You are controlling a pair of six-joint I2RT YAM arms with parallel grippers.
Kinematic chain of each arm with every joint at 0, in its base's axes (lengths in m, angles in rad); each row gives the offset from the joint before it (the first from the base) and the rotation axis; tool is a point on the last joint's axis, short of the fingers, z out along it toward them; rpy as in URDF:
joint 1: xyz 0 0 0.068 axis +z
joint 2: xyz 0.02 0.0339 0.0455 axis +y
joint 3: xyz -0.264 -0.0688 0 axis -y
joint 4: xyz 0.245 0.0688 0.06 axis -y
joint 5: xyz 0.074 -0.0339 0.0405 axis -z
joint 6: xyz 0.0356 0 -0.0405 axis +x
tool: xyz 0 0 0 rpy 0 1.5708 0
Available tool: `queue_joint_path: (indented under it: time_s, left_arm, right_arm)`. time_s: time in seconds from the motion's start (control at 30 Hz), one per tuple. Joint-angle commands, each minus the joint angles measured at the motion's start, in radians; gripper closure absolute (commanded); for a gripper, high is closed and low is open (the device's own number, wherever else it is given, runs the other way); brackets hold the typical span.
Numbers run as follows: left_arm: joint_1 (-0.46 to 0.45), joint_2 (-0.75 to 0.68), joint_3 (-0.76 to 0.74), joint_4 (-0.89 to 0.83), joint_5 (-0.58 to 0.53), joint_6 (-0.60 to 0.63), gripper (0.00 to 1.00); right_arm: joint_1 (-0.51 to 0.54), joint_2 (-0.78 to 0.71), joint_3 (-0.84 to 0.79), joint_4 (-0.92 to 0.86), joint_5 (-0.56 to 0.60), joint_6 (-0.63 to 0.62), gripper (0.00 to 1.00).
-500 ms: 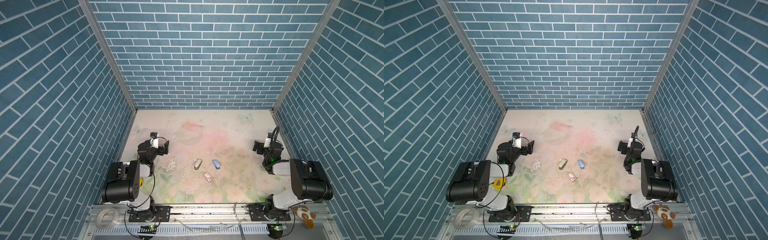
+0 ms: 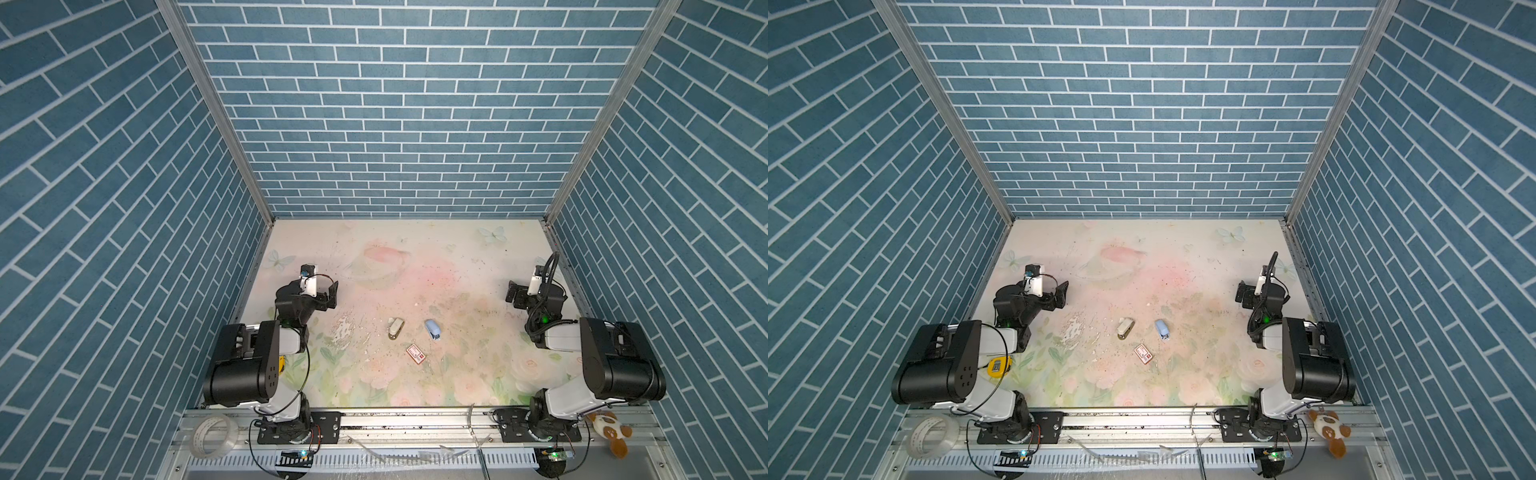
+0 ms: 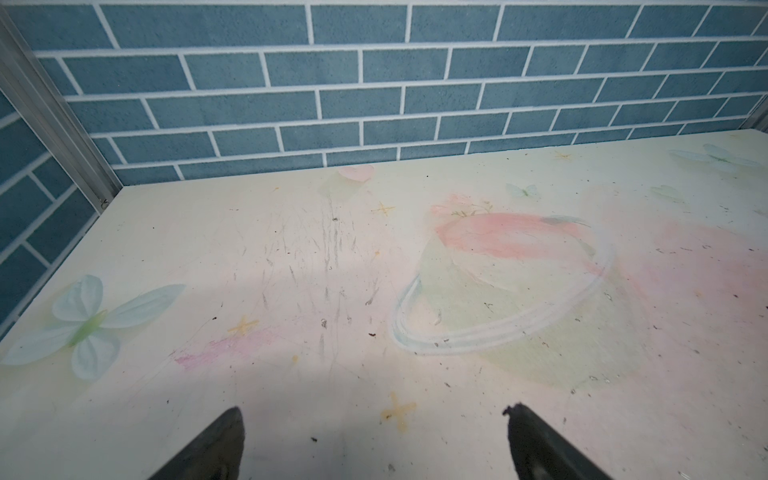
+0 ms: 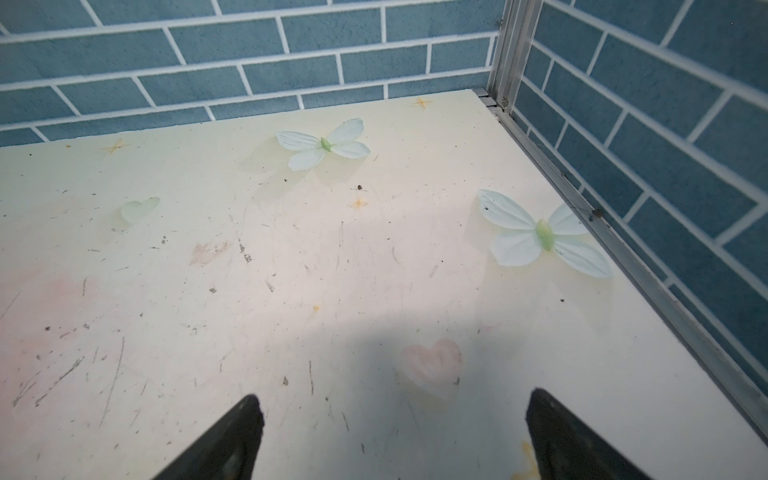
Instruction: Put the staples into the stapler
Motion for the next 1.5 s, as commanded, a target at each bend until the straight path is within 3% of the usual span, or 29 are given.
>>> queue_joint_path:
  time_s: [0.0, 1.03, 1.17, 1.37, 1.47]
  left_arm:
    - [-0.004, 0.004, 0.004, 0.002, -0.002, 0.004, 0.0]
    - [-0.005, -0.006, 0.005, -0.005, 0.022, 0.013, 0.0]
    - [-0.013, -0.028, 0.005, -0.028, 0.014, 0.021, 0.0]
    - [-0.01, -0.05, -0.016, -0.008, -0.002, 0.012, 0.0]
    - [-0.01, -0.086, 0.009, -0.086, -0.005, 0.01, 0.0]
  right_arm:
    - [-0.001, 0.002, 0.018, 0.009, -0.007, -0.048, 0.01]
    - [-0.001, 0.001, 0.02, 0.006, -0.011, -0.044, 0.01]
    - [-0.001, -0.017, 0.007, 0.016, 0.038, -0.025, 0.01]
    - [-0.001, -0.187, 0.06, -0.248, 0.092, -0.017, 0.01]
    - [-0.001, -0.281, 0.088, -0.41, 0.149, 0.059, 0.01]
